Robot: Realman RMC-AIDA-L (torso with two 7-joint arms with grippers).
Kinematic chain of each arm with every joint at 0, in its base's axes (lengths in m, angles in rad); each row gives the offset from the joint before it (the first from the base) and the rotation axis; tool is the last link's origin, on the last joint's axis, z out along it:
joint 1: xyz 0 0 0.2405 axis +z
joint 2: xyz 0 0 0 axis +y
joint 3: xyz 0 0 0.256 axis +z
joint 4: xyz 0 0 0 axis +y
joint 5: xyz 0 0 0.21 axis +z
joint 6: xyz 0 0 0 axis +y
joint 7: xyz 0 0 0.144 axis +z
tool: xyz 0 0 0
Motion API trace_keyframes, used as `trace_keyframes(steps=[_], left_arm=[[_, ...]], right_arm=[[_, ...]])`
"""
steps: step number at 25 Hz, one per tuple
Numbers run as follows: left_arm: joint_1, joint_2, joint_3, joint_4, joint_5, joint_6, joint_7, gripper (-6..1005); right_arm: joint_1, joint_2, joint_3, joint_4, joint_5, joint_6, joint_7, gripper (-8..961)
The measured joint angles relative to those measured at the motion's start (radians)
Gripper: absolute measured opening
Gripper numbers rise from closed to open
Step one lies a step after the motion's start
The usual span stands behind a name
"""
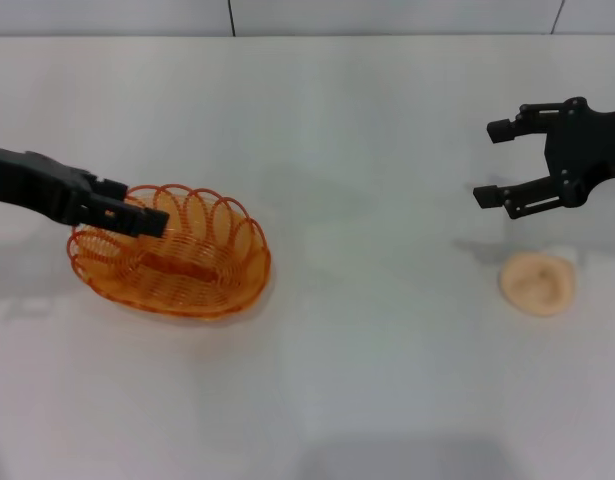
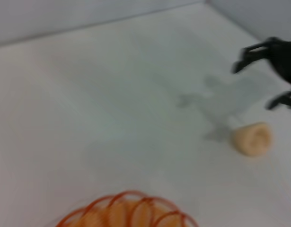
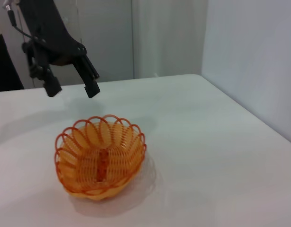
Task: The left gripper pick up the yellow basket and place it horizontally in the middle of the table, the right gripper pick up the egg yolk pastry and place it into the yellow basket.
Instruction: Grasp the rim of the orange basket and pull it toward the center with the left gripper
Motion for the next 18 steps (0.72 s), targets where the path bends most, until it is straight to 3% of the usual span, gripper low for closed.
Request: trace_keyframes(steps=[7,10,13,18], left_arm=[[-0.063,0.052,0.0,0.002,0.18,0.005,-0.23,873],[-0.086,0.042,0.0,-0.003,0.31,-0.006,-0.254,872],[-0.105,0.017,0.002,-0.021,0.421,-0.034,-0.255,871],[-0.133,0.007,0.015,-0.124,0.464,-0.112,-0.246,870]], right_arm=[[0.002,0.0,0.001,-0.005,-0.005,-0.012,0.004,840],[0.005,0.0,0.002,-0.006,-0.006,-0.011,0.0,838],[0.007,0.003,0.002,-0.006,-0.007,-0.009,-0.003,836],[0.008,0.006,-0.002,-0.006,-0.007,-0.005,-0.005,833]])
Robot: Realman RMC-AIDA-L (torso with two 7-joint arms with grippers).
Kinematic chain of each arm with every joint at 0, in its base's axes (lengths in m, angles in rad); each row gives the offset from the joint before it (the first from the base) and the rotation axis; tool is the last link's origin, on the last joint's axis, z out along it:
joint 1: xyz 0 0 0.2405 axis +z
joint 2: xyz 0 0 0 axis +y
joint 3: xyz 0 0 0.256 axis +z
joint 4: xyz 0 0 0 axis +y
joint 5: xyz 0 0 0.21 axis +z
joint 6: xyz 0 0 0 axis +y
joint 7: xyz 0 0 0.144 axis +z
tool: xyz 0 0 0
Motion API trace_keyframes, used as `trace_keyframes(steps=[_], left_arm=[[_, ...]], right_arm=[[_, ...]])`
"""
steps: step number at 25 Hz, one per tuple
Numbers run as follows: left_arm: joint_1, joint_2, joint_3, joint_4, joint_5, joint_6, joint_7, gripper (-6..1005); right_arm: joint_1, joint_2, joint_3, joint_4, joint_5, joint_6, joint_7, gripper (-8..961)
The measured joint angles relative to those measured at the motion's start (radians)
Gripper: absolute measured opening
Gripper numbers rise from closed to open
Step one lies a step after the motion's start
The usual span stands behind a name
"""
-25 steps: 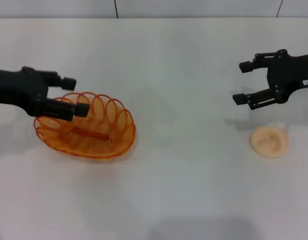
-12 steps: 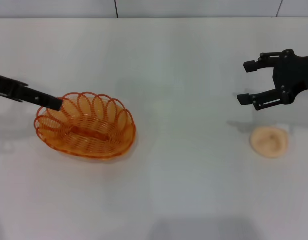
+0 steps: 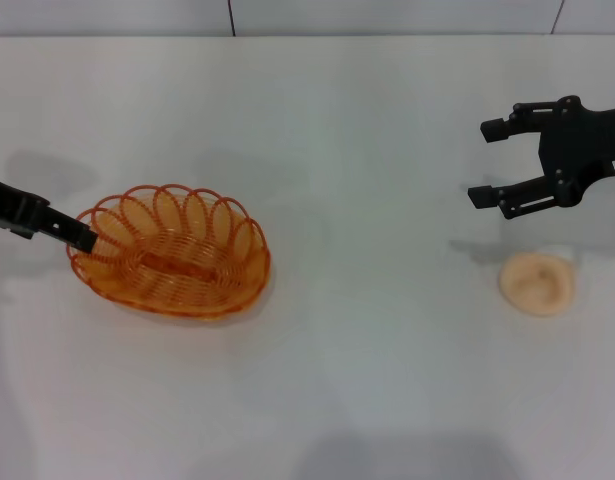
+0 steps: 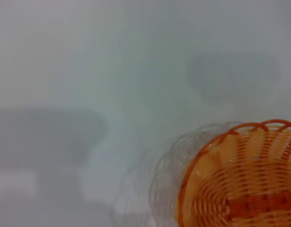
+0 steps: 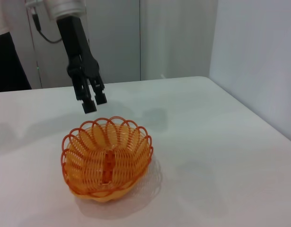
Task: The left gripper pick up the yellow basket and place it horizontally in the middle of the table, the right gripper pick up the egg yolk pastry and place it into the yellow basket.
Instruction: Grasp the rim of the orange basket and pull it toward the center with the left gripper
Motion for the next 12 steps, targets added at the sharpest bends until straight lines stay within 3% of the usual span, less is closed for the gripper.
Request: trace_keyframes(steps=[12], left_arm=[[-0.008,-0.015,0.013,-0.089,0.027,-0.1,0.013,866]], right_arm=[[0.002,0.004,0.002,-0.001,0.0,0.002,-0.002,826]])
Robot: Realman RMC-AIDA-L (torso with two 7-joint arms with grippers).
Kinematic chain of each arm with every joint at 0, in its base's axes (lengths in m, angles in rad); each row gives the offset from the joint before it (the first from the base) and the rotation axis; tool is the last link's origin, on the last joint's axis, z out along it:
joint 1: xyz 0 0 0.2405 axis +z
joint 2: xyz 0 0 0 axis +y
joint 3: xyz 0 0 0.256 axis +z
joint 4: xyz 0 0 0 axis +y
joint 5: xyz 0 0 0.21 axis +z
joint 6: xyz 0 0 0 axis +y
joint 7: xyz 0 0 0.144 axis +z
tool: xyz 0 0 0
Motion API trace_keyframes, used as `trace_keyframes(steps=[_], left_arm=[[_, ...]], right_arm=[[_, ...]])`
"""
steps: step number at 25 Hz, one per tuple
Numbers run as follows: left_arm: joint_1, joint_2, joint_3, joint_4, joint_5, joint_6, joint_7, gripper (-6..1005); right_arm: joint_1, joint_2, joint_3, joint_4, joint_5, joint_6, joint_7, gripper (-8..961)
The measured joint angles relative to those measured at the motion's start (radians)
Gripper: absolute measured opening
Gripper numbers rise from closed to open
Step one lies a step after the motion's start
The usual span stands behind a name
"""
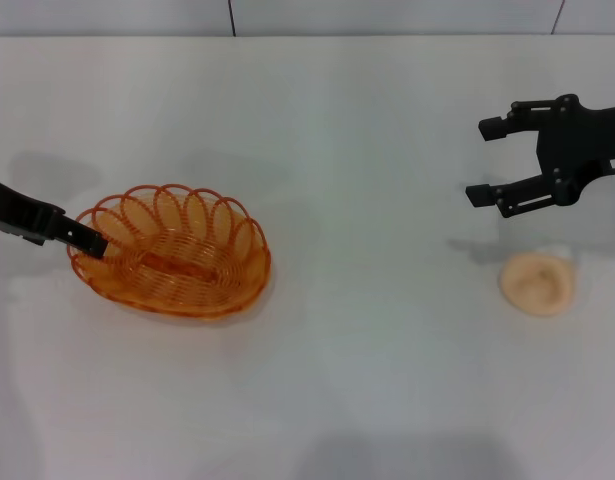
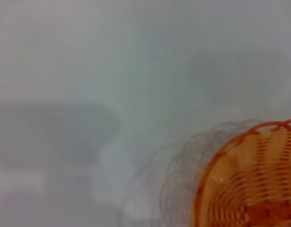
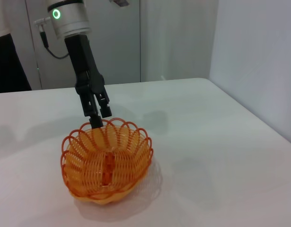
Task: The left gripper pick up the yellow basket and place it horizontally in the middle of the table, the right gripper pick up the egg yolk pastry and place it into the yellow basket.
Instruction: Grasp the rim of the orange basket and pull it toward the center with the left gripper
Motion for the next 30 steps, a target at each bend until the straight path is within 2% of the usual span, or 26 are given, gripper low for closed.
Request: trace_keyframes(steps=[5,12,17,23,30], left_arm=[[-0.001,-0.01,0.001,-0.017,0.003,-0.042,0.011,864],[-0.037,-0.012,0.01,-0.107,0.004,-0.117,0.03,862],[-0.047,-0.012,0.013,-0.128,0.005,-0.139,0.035,860],[-0.048,-0.016,0.036,-0.134,0.005,-0.143,0.031,716],[-0.055,-0.022,0.06,-0.152,0.009,-0.152,0.014,386]], right_arm=[[0.0,0.002,-0.007,0.0,0.0,0.009,-0.002,822],[0.001,0.004,-0.008,0.0,0.0,0.012,-0.009,818],[0.002,0.004,-0.001,0.002,0.0,0.015,-0.01,815],[0.002,0.004,0.0,0.002,0.0,0.023,-0.012,811],[0.006,0.003,-0.004,-0.003,0.0,0.024,-0.012,806]])
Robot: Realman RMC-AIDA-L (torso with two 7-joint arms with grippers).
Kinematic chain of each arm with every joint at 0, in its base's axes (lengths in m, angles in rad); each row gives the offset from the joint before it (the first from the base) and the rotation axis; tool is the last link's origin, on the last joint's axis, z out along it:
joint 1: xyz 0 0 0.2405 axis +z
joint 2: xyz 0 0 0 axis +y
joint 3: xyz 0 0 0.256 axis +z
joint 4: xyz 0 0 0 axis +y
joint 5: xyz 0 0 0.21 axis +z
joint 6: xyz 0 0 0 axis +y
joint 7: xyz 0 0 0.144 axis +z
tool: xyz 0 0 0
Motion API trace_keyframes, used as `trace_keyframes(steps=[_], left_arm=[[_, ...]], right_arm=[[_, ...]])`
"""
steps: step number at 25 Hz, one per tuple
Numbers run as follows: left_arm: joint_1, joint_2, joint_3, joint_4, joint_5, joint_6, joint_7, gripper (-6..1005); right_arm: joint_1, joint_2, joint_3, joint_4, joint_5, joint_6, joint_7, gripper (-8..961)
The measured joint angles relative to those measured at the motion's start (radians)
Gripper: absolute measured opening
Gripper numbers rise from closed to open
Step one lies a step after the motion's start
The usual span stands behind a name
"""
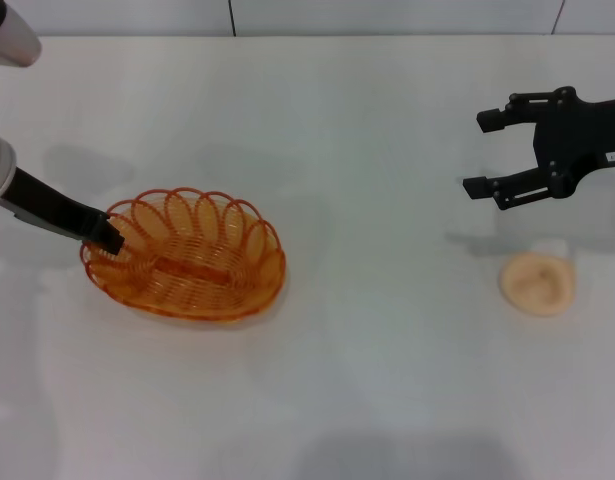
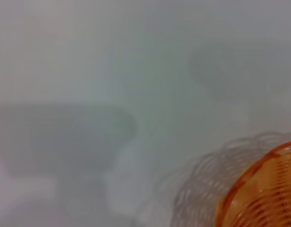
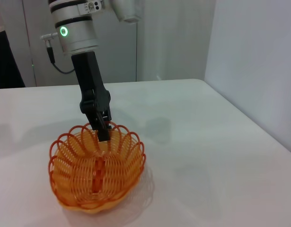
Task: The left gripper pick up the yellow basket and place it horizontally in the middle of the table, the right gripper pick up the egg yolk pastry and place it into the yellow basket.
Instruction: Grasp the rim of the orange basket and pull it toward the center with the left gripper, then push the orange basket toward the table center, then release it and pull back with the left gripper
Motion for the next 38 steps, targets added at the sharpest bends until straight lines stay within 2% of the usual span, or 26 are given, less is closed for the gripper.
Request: trace_keyframes(steps=[4,12,18,21,27,31,35,38], left_arm=[[-0.007,-0.002,0.0,-0.003,0.0,-0.002,-0.01,229],[-0.015,-0.014,-0.003,0.031,-0.009,0.027,-0.018,104],[-0.017,-0.033,-0.004,0.123,-0.088,0.1,-0.037,95],[-0.018,-0.035,0.0,0.157,-0.157,0.12,-0.061,90],[-0.034,-0.041,0.003,0.159,-0.174,0.109,-0.128,84],[-0.058,-0.044,0.006,0.118,-0.17,0.103,-0.195,80],[-0.106,-0.038,0.006,0.02,-0.168,0.104,-0.264,77],[-0.136,-0.043,0.006,-0.04,-0.167,0.09,-0.305,77]], right_arm=[[0.0,0.0,0.001,-0.002,0.0,0.0,0.0,804],[-0.003,-0.001,0.004,-0.006,0.0,0.002,-0.002,799],[-0.007,-0.001,0.006,-0.008,0.0,0.01,-0.004,795],[-0.007,-0.001,0.006,-0.008,0.0,0.015,-0.004,793],[-0.003,0.0,0.006,-0.01,0.002,0.017,-0.004,789],[-0.004,0.006,0.005,-0.017,0.002,0.024,-0.015,787],[-0.017,0.012,0.005,-0.034,0.002,0.029,-0.032,784],[-0.024,0.012,0.005,-0.035,0.001,0.029,-0.046,782]])
